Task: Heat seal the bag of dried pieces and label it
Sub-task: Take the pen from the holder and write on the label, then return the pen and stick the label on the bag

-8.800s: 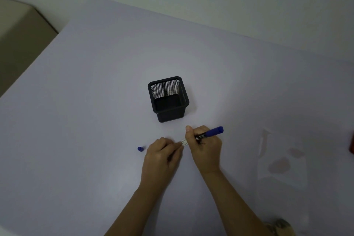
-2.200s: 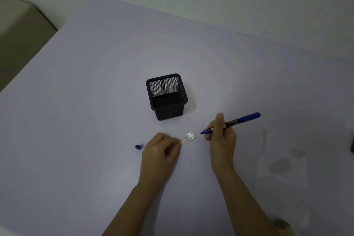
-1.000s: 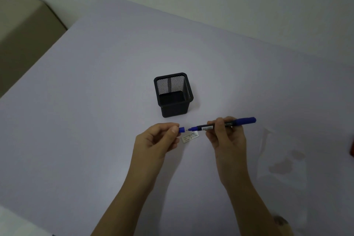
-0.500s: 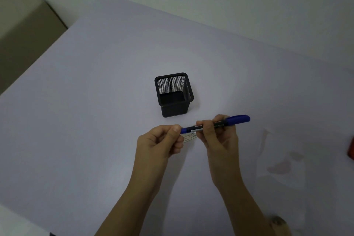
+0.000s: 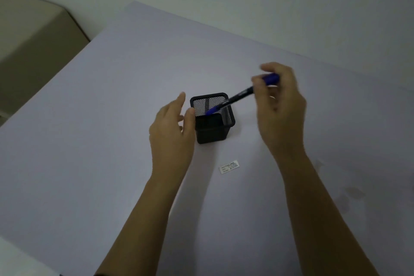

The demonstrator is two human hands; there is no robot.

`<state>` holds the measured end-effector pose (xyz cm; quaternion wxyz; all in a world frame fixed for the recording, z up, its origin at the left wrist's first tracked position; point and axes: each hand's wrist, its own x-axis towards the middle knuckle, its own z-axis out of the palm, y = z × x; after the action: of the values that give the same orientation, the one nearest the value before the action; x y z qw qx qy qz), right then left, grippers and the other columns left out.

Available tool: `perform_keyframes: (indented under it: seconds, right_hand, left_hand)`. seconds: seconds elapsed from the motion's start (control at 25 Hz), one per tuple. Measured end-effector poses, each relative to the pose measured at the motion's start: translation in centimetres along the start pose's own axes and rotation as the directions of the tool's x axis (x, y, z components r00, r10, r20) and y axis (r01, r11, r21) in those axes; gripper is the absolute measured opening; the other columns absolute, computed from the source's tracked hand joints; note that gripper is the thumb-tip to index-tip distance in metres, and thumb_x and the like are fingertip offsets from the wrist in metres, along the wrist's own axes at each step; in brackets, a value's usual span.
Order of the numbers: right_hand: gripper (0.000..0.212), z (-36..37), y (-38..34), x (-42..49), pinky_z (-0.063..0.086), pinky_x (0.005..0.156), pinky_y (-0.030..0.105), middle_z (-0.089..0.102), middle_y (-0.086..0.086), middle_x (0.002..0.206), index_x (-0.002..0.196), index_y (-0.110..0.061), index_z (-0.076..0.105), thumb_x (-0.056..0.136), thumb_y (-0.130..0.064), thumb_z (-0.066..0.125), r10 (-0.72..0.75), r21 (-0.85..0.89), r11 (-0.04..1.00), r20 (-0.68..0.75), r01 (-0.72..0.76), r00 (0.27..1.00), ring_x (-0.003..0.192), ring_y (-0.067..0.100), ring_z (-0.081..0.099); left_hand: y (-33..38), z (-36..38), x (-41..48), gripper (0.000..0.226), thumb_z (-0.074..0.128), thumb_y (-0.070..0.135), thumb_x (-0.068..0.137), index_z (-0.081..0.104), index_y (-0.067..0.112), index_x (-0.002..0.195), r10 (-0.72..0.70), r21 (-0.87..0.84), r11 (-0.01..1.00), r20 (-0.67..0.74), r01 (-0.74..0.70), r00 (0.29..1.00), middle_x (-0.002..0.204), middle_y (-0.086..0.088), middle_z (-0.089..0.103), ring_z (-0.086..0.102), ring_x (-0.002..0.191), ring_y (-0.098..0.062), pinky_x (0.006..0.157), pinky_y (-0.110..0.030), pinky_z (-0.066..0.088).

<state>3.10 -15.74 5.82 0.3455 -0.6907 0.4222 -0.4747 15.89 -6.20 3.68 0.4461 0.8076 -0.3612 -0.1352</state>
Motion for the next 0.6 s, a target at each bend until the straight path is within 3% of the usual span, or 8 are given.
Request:
perform_keyframes:
  seconds: [0.08,0.2,0.28,0.36,0.44,0.52,0.6]
  right_hand:
    - [0.016,2.3,1.3,0.6,0.054,0.074,0.026,0.06,-0.001,0.096,0.107,-0.014,0.057,0.091,-0.014,0.055,-0.056,-0.14,0.986,0.207,0.086,0.977,0.079,0.007,0.062]
    - [0.023,4.5,3.5,-0.2,0.051,0.082,0.043,0.062,0.007,0.105,0.111,-0.01,0.059,0.089,-0.017,0.057,-0.051,-0.297,0.939,0.386,0.176,0.921,0.093,0.021,0.057]
    - [0.034,4.7,4.2,-0.5,0.047,0.088,0.044,0.06,0.01,0.114,0.122,-0.011,0.055,0.09,-0.023,0.056,-0.021,-0.388,0.905,0.368,0.174,0.93,0.103,0.025,0.05]
    - [0.052,4.2,4.2,-0.3,0.04,0.095,0.038,0.048,0.011,0.132,0.138,-0.015,0.038,0.091,-0.032,0.053,0.033,-0.451,0.881,0.36,0.143,0.932,0.117,0.026,0.041]
    - [0.062,3.0,4.6,-0.8,0.03,0.098,0.032,0.038,0.009,0.141,0.145,-0.019,0.021,0.092,-0.035,0.05,0.049,-0.421,0.901,0.341,0.106,0.939,0.124,0.023,0.035]
    - [0.052,0.9,5.6,-2.4,0.036,0.093,0.028,0.046,0.005,0.126,0.141,-0.019,0.032,0.093,-0.029,0.049,0.071,-0.347,0.938,0.214,0.008,0.974,0.114,0.021,0.046]
    - [0.034,-1.3,7.1,-5.1,0.043,0.08,0.027,0.047,-0.001,0.107,0.126,-0.019,0.052,0.092,-0.024,0.051,0.182,-0.365,0.923,0.147,-0.117,0.972,0.097,0.021,0.055]
  left_hand:
    - [-0.9,0.9,0.8,0.043,0.047,0.022,0.095,0.042,0.016,0.137,-0.025,0.099,0.995,0.062,0.019,0.998,0.125,-0.008,0.061,0.065,0.098,-0.019,0.082,-0.022,0.047]
    - [-1.9,1.9,0.8,0.039,0.046,0.018,0.096,0.046,0.015,0.134,0.036,0.15,0.987,0.099,-0.051,0.994,0.111,-0.01,0.069,0.068,0.089,-0.021,0.07,-0.016,0.043]
    - [-2.1,2.0,0.8,0.038,0.045,0.018,0.096,0.047,0.014,0.134,0.062,0.151,0.986,0.099,-0.077,0.993,0.108,-0.01,0.07,0.068,0.087,-0.02,0.067,-0.014,0.041]
    - [-2.0,1.8,0.8,0.039,0.044,0.019,0.096,0.044,0.014,0.136,0.059,0.137,0.988,0.113,-0.074,0.992,0.113,-0.009,0.068,0.065,0.086,-0.013,0.065,-0.01,0.04]
    - [-2.1,1.3,0.1,0.042,0.046,0.022,0.096,0.042,0.013,0.136,0.046,0.068,0.997,0.037,-0.048,0.998,0.118,-0.005,0.063,0.057,0.086,-0.002,0.063,-0.003,0.042]
    - [-2.8,0.5,-1.6,0.035,0.05,0.019,0.094,0.052,0.012,0.128,0.041,-0.049,0.998,-0.139,-0.049,0.989,0.106,0.0,0.061,0.055,0.08,0.003,0.065,0.0,0.043]
    - [-4.3,0.5,-3.9,0.021,0.054,0.013,0.09,0.061,0.009,0.11,0.065,-0.062,0.995,-0.191,-0.078,0.979,0.091,0.001,0.059,0.055,0.075,0.003,0.064,-0.003,0.042]
